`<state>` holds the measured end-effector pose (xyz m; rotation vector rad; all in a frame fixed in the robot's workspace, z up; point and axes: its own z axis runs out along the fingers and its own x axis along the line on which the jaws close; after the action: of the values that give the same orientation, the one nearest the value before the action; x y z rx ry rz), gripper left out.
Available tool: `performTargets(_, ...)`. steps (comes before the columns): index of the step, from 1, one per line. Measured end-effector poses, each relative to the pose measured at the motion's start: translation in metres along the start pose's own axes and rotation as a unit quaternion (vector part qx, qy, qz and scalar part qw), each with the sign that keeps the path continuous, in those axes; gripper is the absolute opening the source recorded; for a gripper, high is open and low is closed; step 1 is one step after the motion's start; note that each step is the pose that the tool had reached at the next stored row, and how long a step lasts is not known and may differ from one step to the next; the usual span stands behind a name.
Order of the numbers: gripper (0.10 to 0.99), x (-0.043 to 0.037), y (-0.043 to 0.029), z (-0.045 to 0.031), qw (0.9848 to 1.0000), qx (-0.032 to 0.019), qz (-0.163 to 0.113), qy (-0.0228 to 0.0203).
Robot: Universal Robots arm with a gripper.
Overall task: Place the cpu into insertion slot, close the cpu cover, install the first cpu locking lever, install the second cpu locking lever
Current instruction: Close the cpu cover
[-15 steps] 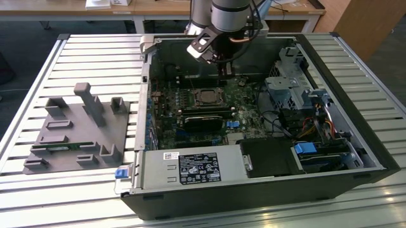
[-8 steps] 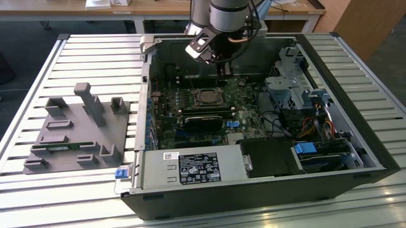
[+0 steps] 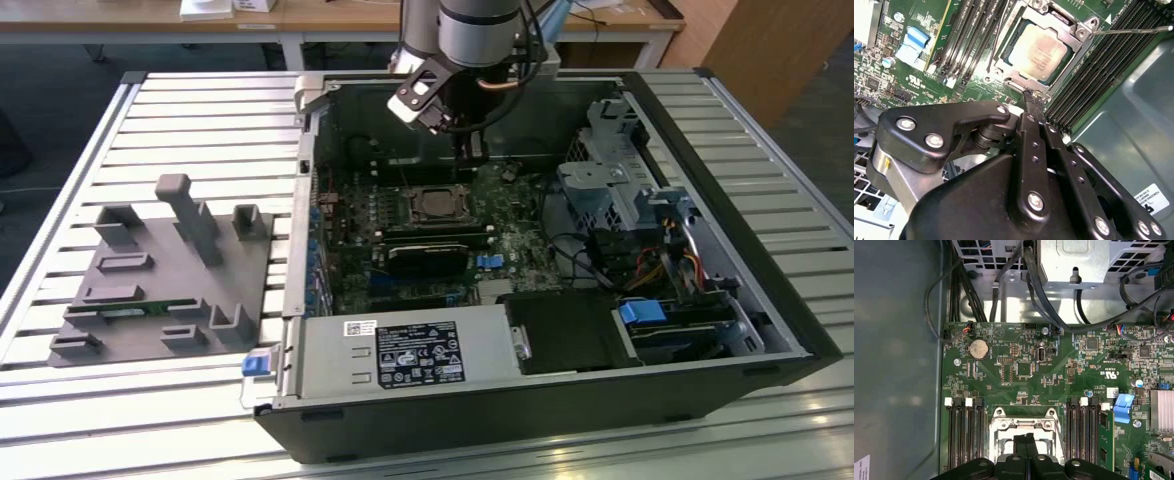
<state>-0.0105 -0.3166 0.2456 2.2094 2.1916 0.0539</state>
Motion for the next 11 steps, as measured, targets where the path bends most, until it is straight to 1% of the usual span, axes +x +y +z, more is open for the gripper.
performTargets(7,0.106,-0.0001,-0.0002,0.0001,1.0000,0.0000,0.000,0.0000)
performTargets(11,0.106,-0.0008,-0.0019,0.0009,1.0000,0.0000,0.000,0.0000)
